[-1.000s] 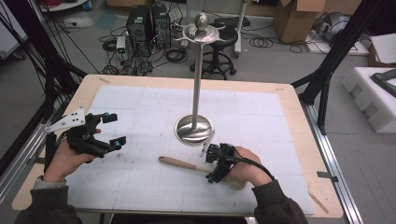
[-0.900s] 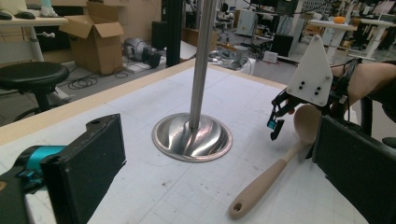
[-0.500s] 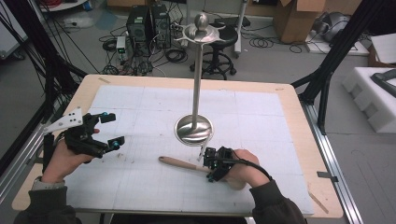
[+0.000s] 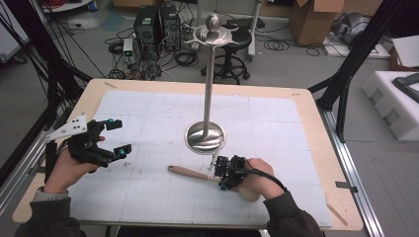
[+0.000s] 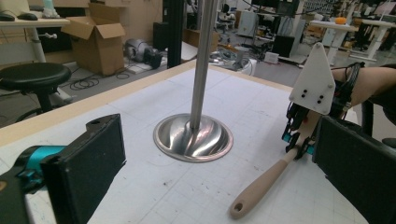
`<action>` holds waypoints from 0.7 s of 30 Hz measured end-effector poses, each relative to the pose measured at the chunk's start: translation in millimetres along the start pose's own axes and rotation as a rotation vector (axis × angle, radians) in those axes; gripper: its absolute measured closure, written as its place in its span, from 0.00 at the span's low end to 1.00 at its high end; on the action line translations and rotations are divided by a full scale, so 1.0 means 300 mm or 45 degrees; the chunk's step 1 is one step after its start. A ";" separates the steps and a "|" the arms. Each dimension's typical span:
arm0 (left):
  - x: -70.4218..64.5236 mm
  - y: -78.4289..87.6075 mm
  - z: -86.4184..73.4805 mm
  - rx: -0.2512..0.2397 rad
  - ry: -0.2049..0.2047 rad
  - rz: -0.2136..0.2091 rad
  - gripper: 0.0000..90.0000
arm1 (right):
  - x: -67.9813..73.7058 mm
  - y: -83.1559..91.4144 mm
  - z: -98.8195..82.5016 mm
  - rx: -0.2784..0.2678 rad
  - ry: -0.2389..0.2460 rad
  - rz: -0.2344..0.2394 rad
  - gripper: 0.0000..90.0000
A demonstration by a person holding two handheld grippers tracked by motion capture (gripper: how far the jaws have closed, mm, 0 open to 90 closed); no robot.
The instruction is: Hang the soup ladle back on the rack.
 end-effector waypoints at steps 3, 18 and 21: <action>0.002 0.001 0.000 0.000 -0.003 0.001 0.03 | 0.002 0.000 -0.004 -0.027 -0.005 0.002 0.86; 0.002 0.001 0.001 -0.002 -0.001 0.005 0.03 | -0.020 0.094 -0.015 -0.286 -0.084 0.009 0.87; 0.002 0.004 0.002 -0.002 -0.002 0.005 0.03 | -0.022 0.119 -0.021 -0.361 -0.096 0.010 0.87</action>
Point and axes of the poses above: each handheld gripper's, and its own axes: y roughly backward along the jaws, z roughly out of its top, x roughly to its left, the point moved 9 cm from there along -y, roughly forward along the jaws, and after that the axes turned 2 degrees about z, right-handed, at the moved point
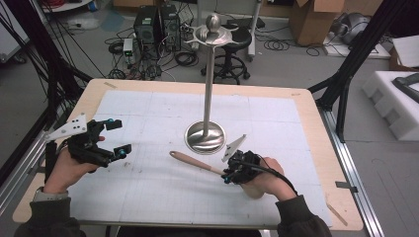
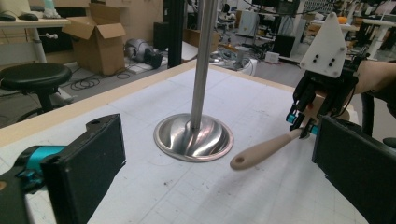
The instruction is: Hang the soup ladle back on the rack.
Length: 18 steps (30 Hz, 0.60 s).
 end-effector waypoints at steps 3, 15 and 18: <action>0.000 0.000 0.001 -0.003 0.000 0.002 0.03 | -0.003 0.027 -0.004 -0.082 -0.004 0.005 0.87; 0.002 0.000 0.002 -0.004 0.000 0.008 0.03 | -0.017 0.112 -0.023 -0.294 -0.060 -0.010 0.86; 0.002 0.001 0.003 -0.007 0.000 0.007 0.03 | -0.021 0.130 -0.020 -0.360 -0.089 -0.003 0.87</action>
Point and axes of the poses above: each handheld gripper's, and its own axes: y roughly backward along the jaws, z roughly out of its top, x roughly to its left, the point moved 9 cm from there along -y, roughly forward along the jaws, and after that the axes turned 2 degrees about z, right-handed, at the moved point
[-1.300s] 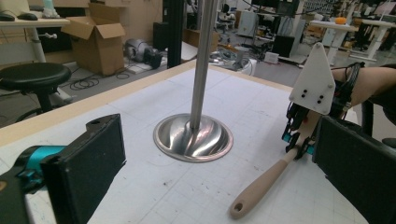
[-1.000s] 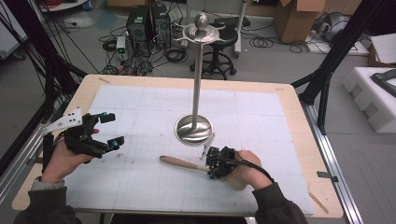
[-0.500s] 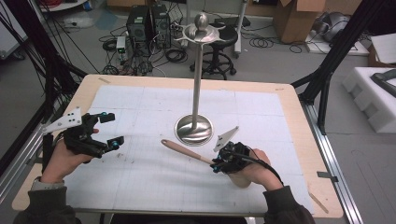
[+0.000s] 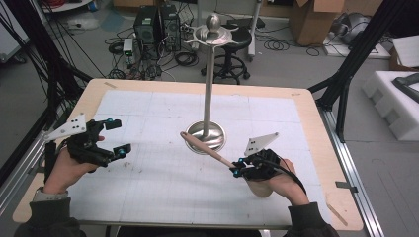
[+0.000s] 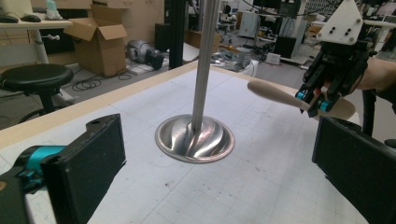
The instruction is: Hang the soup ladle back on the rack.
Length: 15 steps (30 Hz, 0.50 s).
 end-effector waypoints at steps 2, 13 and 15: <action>0.000 0.000 0.000 0.001 -0.001 -0.001 0.03 | -0.006 0.012 0.004 -0.054 -0.009 -0.001 0.86; -0.002 -0.004 -0.005 0.010 0.002 0.001 0.03 | -0.042 0.075 0.012 -0.272 -0.054 -0.043 0.87; -0.003 -0.008 -0.009 0.021 -0.006 -0.001 0.03 | -0.050 0.090 0.018 -0.305 -0.059 -0.085 0.86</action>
Point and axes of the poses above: each handheld gripper's, and its own axes: y roughly backward along the jaws, z roughly out of its top, x roughly to its left, the point moved 9 cm from there along -y, roughly forward along the jaws, and after that the axes turned 2 degrees about z, right-handed, at the moved point
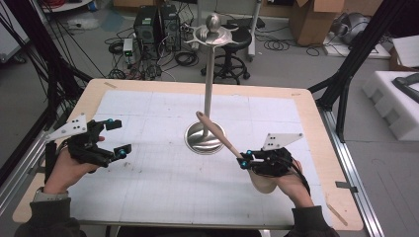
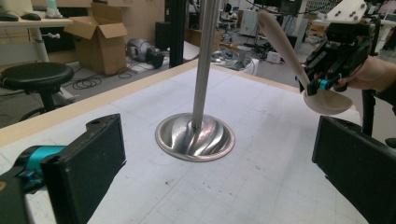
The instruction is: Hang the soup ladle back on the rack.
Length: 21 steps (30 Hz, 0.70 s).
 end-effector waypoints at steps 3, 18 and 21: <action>-0.005 -0.005 -0.003 0.008 -0.006 -0.007 0.03 | -0.012 0.015 0.009 -0.036 -0.013 -0.038 0.86; -0.001 0.003 0.002 -0.006 -0.001 0.003 0.03 | -0.052 0.080 0.046 -0.234 -0.063 -0.160 0.87; -0.002 0.002 0.000 -0.002 -0.001 0.001 0.03 | -0.062 0.099 0.061 -0.295 -0.073 -0.191 0.87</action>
Point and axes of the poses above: each handheld gripper's, and its own axes: y roughly backward along the jaws, z roughly out of its top, x roughly to its left, the point moved 9 cm from there along -y, roughly forward along the jaws, and after that the axes turned 2 degrees about z, right-handed, at the moved point
